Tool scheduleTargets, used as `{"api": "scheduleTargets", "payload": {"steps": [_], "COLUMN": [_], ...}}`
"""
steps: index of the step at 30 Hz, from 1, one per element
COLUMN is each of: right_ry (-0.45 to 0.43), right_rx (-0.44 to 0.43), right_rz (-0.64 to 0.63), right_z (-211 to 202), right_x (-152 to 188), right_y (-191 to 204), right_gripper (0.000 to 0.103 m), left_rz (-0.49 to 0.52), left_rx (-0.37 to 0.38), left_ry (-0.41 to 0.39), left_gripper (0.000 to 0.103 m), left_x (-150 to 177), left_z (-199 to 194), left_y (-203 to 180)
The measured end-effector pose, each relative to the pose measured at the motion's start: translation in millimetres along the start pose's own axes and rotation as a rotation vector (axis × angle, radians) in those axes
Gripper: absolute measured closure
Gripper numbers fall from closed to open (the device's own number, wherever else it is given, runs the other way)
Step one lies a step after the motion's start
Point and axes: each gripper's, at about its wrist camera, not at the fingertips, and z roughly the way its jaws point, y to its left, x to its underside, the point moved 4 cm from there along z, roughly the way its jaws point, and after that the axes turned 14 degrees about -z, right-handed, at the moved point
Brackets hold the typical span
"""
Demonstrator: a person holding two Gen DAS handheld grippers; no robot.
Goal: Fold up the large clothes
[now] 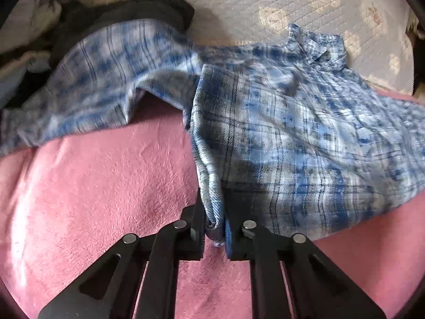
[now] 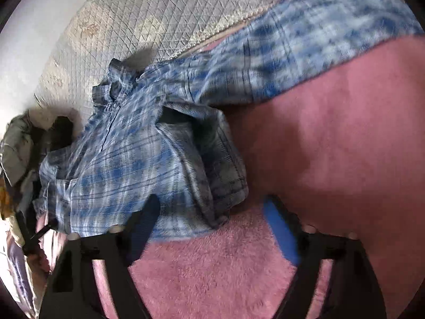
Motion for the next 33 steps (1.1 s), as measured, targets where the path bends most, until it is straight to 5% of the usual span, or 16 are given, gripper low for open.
{"api": "scheduleTargets", "payload": {"steps": [1,2,7,10,16,20,22,24,26,28,33], "right_ry": [0.003,-0.016,-0.147,-0.139,-0.143,-0.083,-0.035,-0.082,-0.153,-0.236,-0.32], "right_rx": [-0.031,-0.018,-0.014,0.029,-0.02,0.065,0.215,0.315,0.388,0.42,0.274], "right_rz": [-0.024,-0.014,0.049,0.008,0.086,0.024,-0.067,-0.132,-0.159,-0.159,-0.241], "right_z": [1,-3,-60,-82,-132,-132,-127,-133,-148,-166,-182], "right_x": [0,1,-1,14,61,85,85,76,66,58,52], "right_y": [6,10,21,32,30,35,41,50,53,54,79], "right_gripper": [0.089,0.092,0.096,0.096,0.096,0.096,0.095,0.088,0.062,0.034,0.025], "left_rz": [-0.011,-0.016,-0.052,-0.068,0.016,0.038,0.057,0.054,0.052,0.067,0.183], "left_rx": [0.01,0.022,0.037,0.042,-0.006,0.023,0.029,0.061,0.07,0.068,0.16], "left_ry": [-0.007,-0.01,-0.011,-0.006,-0.032,-0.036,-0.068,-0.104,-0.145,-0.195,-0.203], "left_gripper": [0.096,0.096,0.096,0.096,0.098,0.098,0.096,0.089,0.06,0.053,0.05], "left_x": [1,2,0,12,46,54,52,50,44,39,49], "left_z": [-5,-10,-38,-56,-91,-102,-107,-115,-122,-130,-136], "left_y": [-2,-3,11,22,30,37,33,26,19,10,-36]}}
